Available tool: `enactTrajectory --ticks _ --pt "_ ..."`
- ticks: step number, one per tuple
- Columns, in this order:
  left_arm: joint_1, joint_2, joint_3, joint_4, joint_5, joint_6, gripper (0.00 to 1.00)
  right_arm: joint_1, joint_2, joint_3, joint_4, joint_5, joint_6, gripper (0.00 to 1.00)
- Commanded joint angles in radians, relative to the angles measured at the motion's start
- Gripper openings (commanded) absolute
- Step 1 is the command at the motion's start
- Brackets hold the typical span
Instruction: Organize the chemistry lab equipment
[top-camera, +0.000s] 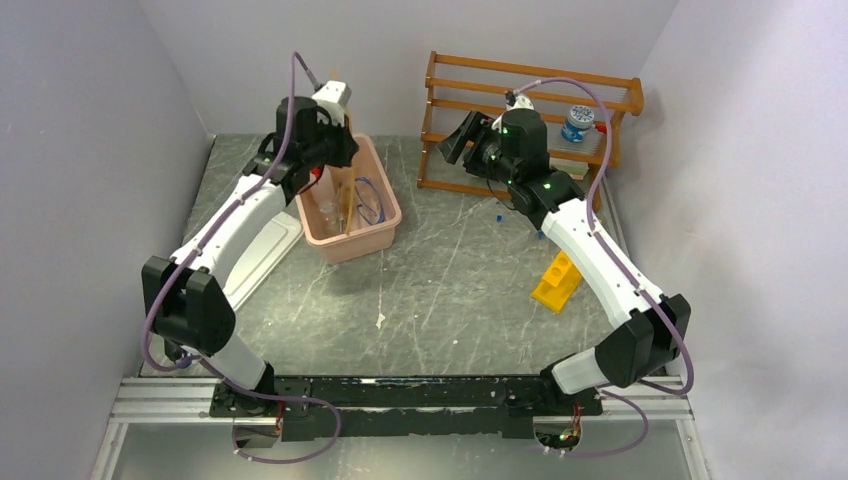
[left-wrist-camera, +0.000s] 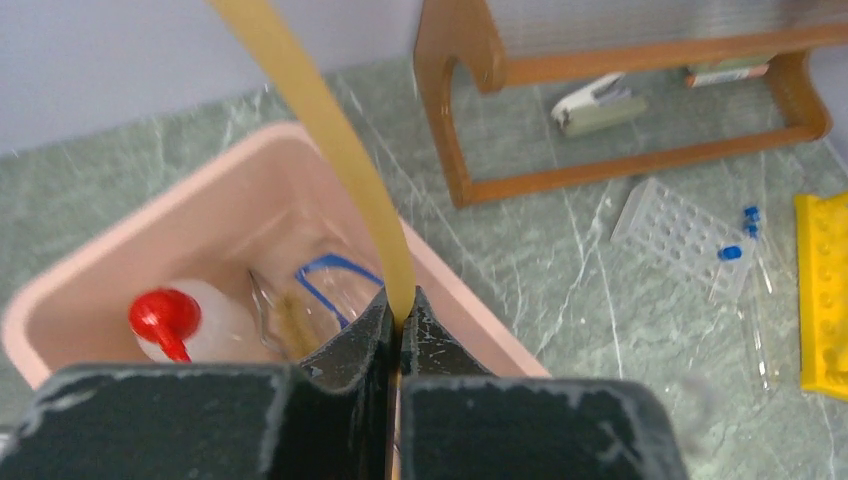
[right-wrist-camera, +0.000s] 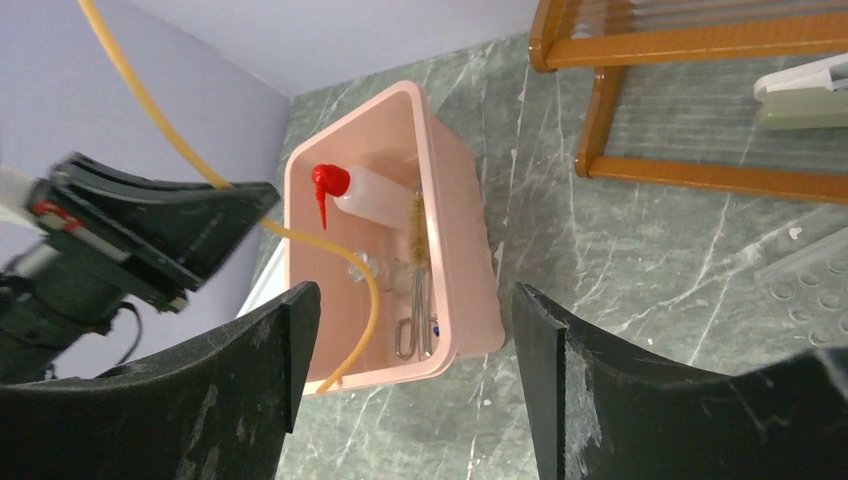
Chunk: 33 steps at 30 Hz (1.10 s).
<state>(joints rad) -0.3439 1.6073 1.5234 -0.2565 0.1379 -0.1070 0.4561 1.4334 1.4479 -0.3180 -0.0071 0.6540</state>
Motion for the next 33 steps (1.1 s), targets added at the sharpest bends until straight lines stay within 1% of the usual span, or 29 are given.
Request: enactTrajectory --ticks 1,4,9,12,15,18,24,26,27,29,30,33 --pt "0.009 -0.021 -0.111 0.064 -0.007 -0.068 0.05 -0.019 0.015 0.031 0.021 -0.052 0.011 0.73" --pt "0.009 -0.032 -0.186 0.068 -0.018 -0.104 0.05 -0.03 0.02 0.02 0.028 -0.072 0.017 0.73" --pt "0.01 0.001 -0.235 0.018 0.042 -0.134 0.05 -0.041 0.018 0.005 0.03 -0.088 0.026 0.72" --pt "0.015 0.064 -0.206 -0.101 0.033 -0.179 0.05 -0.048 0.013 -0.003 0.033 -0.09 0.029 0.72" --pt "0.019 0.101 -0.203 -0.128 0.027 -0.208 0.05 -0.051 0.012 -0.004 0.032 -0.093 0.029 0.72" --pt "0.024 0.14 -0.168 -0.181 0.009 -0.218 0.05 -0.054 0.012 -0.003 0.028 -0.097 0.031 0.72" --pt "0.026 0.24 -0.086 -0.256 0.031 -0.18 0.07 -0.061 0.002 -0.016 0.028 -0.1 0.036 0.72" --pt "0.026 0.252 -0.064 -0.265 0.035 -0.178 0.11 -0.064 0.0 -0.02 0.026 -0.1 0.035 0.72" --pt "0.026 0.253 -0.055 -0.266 0.035 -0.178 0.14 -0.065 -0.002 -0.022 0.026 -0.1 0.035 0.72" --pt "0.026 0.249 -0.035 -0.281 0.02 -0.181 0.25 -0.068 -0.006 -0.026 0.027 -0.1 0.036 0.72" --pt "0.026 0.248 -0.022 -0.294 0.005 -0.183 0.33 -0.068 -0.008 -0.029 0.028 -0.1 0.036 0.72" --pt "0.026 0.239 0.023 -0.338 -0.049 -0.178 0.43 -0.071 -0.014 -0.034 0.028 -0.099 0.035 0.72"
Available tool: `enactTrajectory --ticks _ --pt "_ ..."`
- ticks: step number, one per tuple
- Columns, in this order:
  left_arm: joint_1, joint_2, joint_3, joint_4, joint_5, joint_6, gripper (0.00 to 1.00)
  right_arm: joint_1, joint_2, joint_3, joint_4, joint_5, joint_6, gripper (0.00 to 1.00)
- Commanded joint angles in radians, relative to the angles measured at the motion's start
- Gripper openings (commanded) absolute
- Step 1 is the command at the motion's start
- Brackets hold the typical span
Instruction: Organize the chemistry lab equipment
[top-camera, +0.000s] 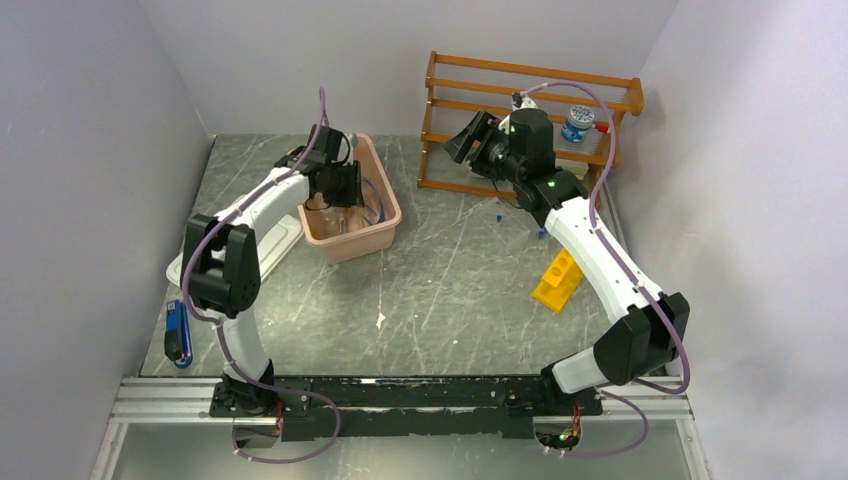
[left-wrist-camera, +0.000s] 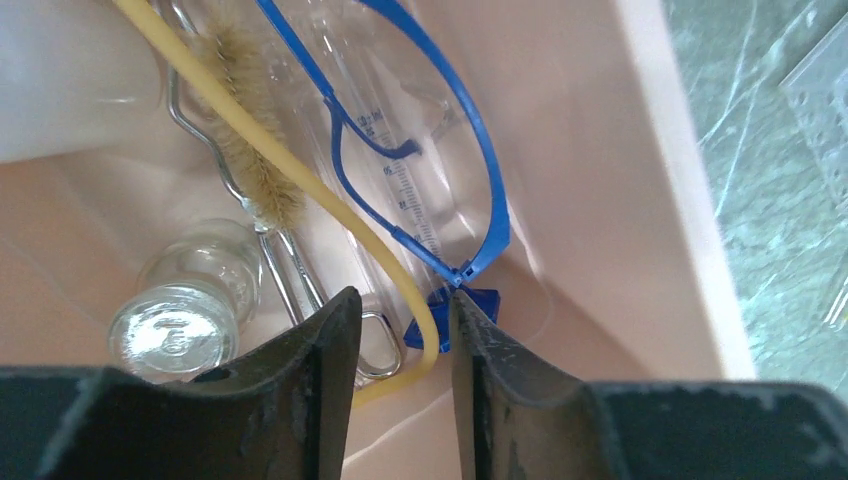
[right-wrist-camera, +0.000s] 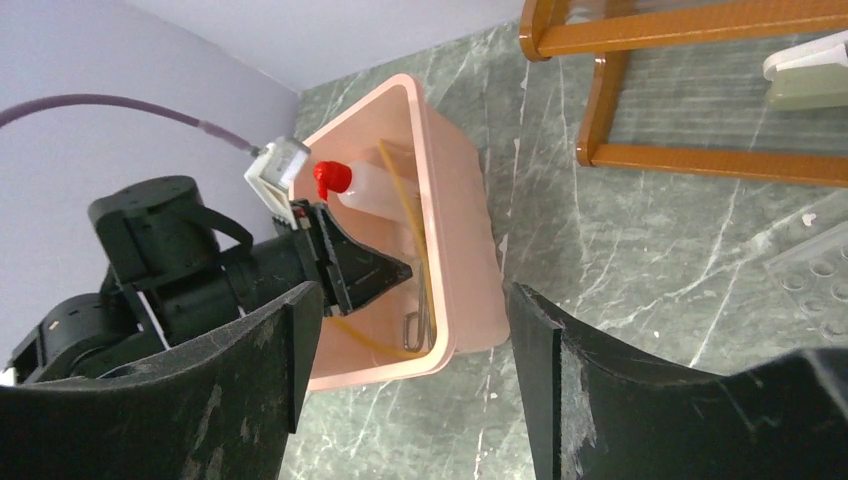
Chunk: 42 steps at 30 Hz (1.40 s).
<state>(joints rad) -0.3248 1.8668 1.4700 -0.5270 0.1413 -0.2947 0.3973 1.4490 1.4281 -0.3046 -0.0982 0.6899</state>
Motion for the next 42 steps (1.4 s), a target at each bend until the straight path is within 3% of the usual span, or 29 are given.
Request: enactTrajectory --ticks 1,7,11,16,20,25,27,32,42 --pt "0.007 -0.027 0.089 -0.075 -0.069 0.013 0.46 -0.012 -0.032 -0.016 0.015 -0.007 -0.001 0.72" --pt "0.007 -0.072 0.153 -0.111 -0.139 0.032 0.52 -0.016 -0.04 -0.024 0.017 -0.009 0.0 0.72" --pt "0.007 -0.116 0.184 -0.11 -0.101 0.053 0.54 -0.02 -0.048 -0.022 0.006 0.002 -0.015 0.72" --pt "0.006 -0.241 0.126 0.011 0.101 0.087 0.57 -0.022 -0.077 -0.017 -0.069 0.09 -0.093 0.72" --pt "0.006 -0.395 -0.006 0.23 0.321 0.087 0.61 -0.029 -0.118 -0.027 -0.195 0.246 -0.182 0.72" --pt "0.004 -0.542 -0.173 0.418 0.478 0.044 0.7 -0.051 -0.175 -0.1 -0.346 0.374 -0.191 0.72" --pt "0.003 -0.584 -0.217 0.45 0.497 0.02 0.75 -0.053 -0.191 -0.158 -0.386 0.414 -0.169 0.72" --pt "0.0 -0.641 -0.273 0.429 0.458 0.029 0.88 -0.061 -0.191 -0.313 -0.418 0.494 -0.08 0.59" --pt "-0.012 -0.662 -0.275 0.409 0.433 0.051 0.89 -0.147 -0.005 -0.479 -0.248 0.417 0.017 0.48"
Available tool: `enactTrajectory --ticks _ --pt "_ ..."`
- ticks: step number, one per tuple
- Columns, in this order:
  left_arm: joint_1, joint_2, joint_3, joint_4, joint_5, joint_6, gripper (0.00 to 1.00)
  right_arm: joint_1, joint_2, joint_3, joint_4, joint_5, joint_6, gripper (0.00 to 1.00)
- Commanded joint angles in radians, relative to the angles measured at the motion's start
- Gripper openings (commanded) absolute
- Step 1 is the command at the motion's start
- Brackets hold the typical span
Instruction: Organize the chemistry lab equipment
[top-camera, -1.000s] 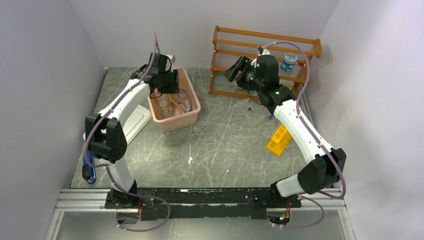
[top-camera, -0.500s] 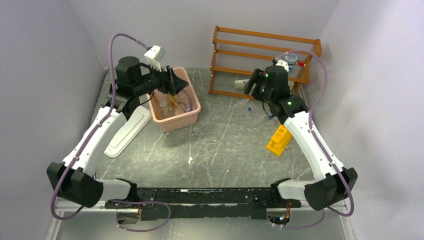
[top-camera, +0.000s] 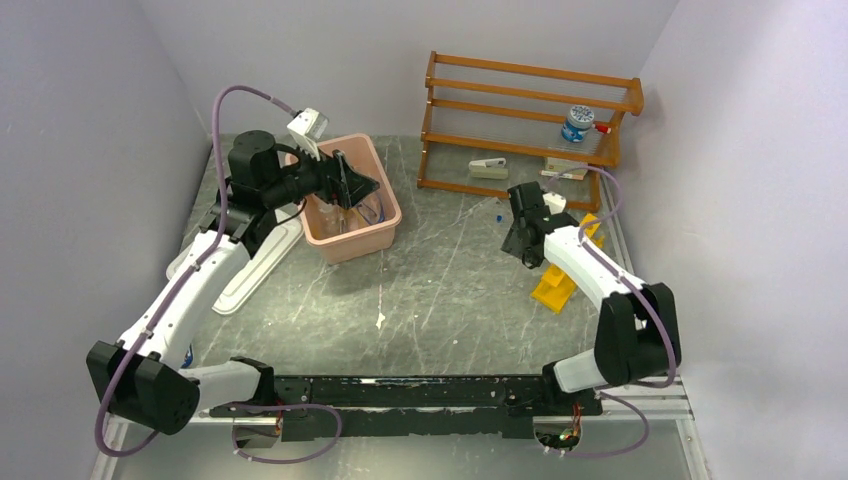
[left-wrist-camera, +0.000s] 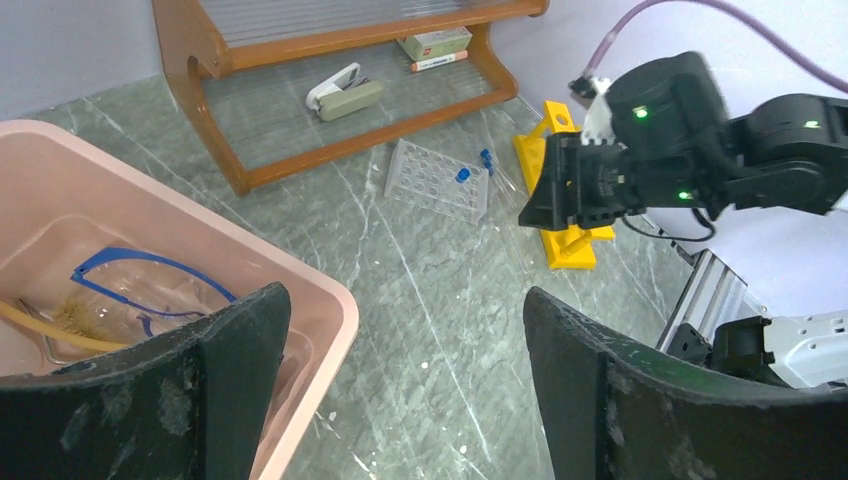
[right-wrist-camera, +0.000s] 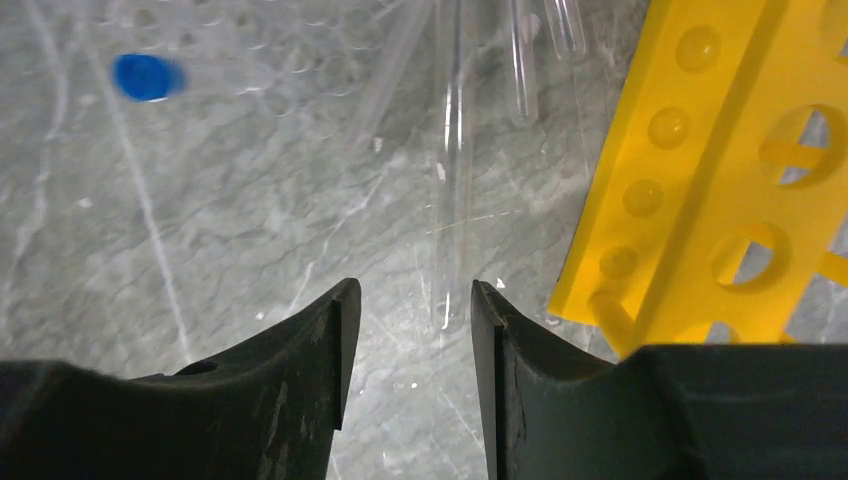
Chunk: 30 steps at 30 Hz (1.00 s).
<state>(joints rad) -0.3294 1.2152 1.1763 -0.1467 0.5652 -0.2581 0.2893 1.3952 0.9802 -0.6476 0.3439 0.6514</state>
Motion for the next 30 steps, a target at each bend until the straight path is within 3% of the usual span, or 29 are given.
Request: enactTrajectory --ticks 1,19,25,30 --pt "-0.009 -0.007 0.023 0.031 0.012 0.012 0.89 -0.049 0.061 -0.041 0.117 -0.037 0.059 0.47" --pt "-0.088 0.126 0.13 0.082 0.036 -0.018 0.81 -0.106 0.322 -0.022 0.212 0.007 0.06 0.4" --pt "-0.138 0.16 0.135 0.109 0.017 -0.051 0.81 -0.108 0.302 -0.039 0.241 0.007 0.062 0.19" --pt "-0.203 0.172 0.1 0.138 -0.033 -0.1 0.83 -0.108 0.182 -0.042 0.193 0.018 0.096 0.15"
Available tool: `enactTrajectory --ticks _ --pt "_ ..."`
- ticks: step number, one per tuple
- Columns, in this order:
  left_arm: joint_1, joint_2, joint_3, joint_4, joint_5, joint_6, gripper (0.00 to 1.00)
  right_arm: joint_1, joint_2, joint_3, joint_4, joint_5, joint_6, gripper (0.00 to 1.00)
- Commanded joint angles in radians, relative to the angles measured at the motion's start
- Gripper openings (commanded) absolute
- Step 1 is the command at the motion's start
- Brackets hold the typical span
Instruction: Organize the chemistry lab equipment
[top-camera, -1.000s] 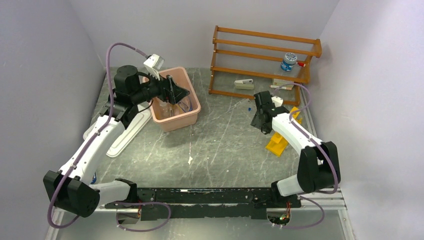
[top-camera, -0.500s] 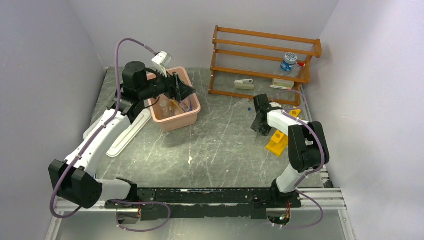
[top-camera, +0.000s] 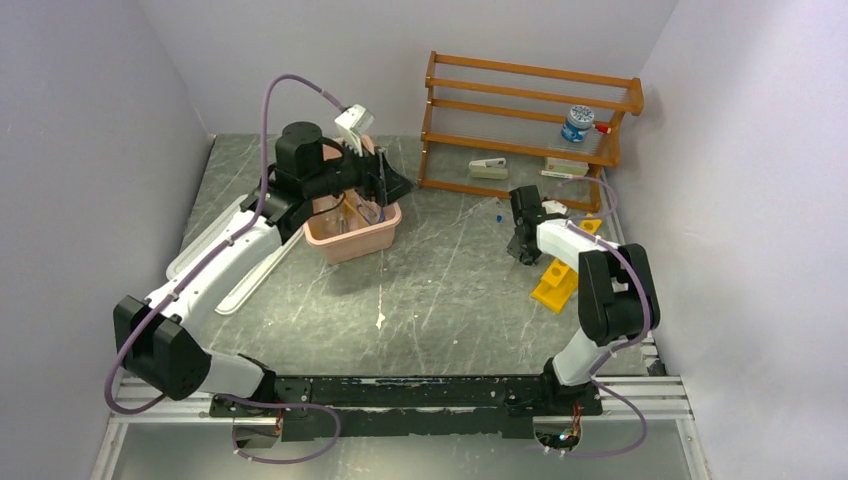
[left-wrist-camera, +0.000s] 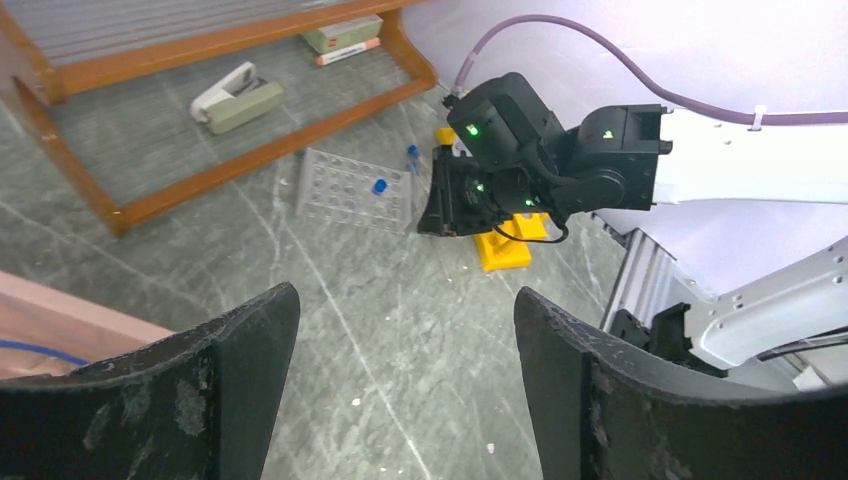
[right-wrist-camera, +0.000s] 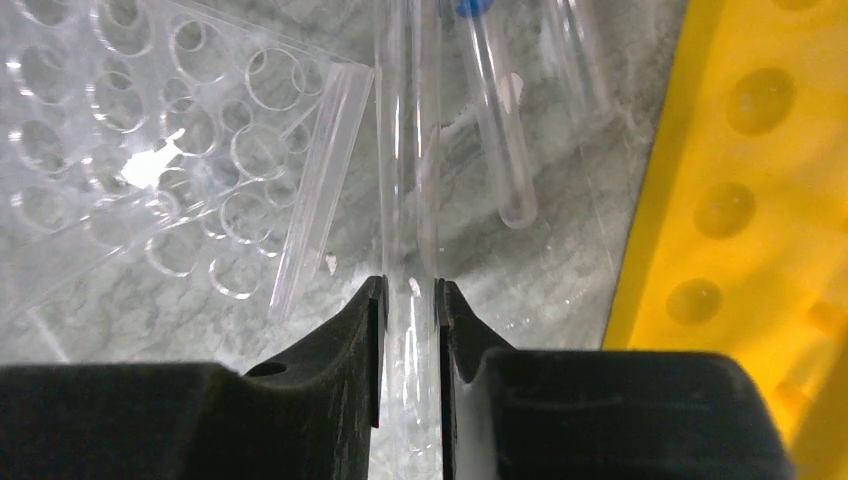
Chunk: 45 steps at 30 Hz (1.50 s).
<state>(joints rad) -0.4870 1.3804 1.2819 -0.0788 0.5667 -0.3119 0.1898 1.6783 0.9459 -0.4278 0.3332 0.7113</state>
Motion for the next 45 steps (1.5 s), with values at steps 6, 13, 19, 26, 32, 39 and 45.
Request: enactTrajectory --ticks 6,13,19,26,32,39,45 --pt "-0.13 0.038 -0.063 0.13 -0.091 -0.138 0.89 -0.007 -0.354 -0.038 -0.031 -0.072 0.047 0.15" --pt "-0.25 0.179 -0.01 0.173 -0.003 -0.272 0.92 -0.009 -0.601 -0.051 -0.042 -0.279 0.036 0.16" --pt "-0.351 0.311 0.04 0.241 0.047 -0.38 0.87 -0.008 -0.748 -0.051 -0.01 -0.489 0.097 0.16" --pt "-0.384 0.373 0.048 0.352 0.079 -0.487 0.77 -0.008 -0.817 -0.047 0.021 -0.581 0.124 0.16" --pt "-0.396 0.397 0.066 0.376 0.053 -0.505 0.65 -0.009 -0.825 -0.053 0.033 -0.622 0.116 0.16" --pt "-0.403 0.43 0.09 0.396 0.077 -0.495 0.32 -0.008 -0.805 -0.038 0.041 -0.658 0.105 0.17" --pt "-0.402 0.413 0.093 0.352 0.076 -0.388 0.05 -0.009 -0.777 0.0 0.02 -0.643 0.095 0.28"
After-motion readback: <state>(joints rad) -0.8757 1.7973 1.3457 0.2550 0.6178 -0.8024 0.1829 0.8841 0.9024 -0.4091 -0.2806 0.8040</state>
